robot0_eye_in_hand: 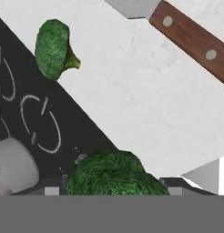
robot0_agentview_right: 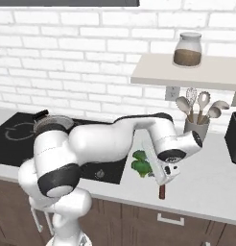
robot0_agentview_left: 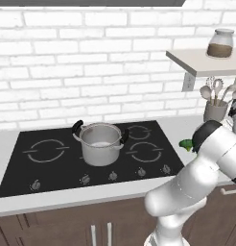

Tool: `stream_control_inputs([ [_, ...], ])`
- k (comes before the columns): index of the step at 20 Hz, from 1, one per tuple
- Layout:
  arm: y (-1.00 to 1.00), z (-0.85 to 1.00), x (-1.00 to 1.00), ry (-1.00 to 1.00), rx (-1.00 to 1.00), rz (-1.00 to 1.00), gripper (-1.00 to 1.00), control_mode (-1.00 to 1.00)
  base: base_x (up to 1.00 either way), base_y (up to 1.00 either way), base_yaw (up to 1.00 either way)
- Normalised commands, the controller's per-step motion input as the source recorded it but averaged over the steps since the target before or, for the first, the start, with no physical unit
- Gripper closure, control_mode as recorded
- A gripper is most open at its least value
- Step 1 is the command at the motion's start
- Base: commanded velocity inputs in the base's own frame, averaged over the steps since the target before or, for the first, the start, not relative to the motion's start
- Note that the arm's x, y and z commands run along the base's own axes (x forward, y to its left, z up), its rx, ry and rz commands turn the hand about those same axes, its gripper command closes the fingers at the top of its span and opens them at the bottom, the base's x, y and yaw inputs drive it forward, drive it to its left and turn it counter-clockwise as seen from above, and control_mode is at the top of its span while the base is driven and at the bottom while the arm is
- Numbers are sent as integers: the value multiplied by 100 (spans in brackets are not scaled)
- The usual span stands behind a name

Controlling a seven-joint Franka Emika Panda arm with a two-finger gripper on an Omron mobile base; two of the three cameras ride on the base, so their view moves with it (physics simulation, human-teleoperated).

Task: Put the broccoli and broccoli in the pot. Retrieve the spatula and lightly stir the vegetables in the pot.

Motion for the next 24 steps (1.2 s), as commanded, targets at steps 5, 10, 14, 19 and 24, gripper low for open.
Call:
stream_control_inputs([
  [5, 100, 89, 2, -1, -24, 3, 100, -100, 0, 0, 0],
  [10, 100, 79, 19, 1, -23, 3, 100, -100, 0, 0, 0],
  [14, 100, 81, 23, 4, -16, 2, 100, -100, 0, 0, 0],
  [19, 100, 73, 36, 6, -10, 3, 100, -100, 0, 0, 0],
  [24, 100, 37, 60, 6, -4, 3, 100, -100, 0, 0, 0],
])
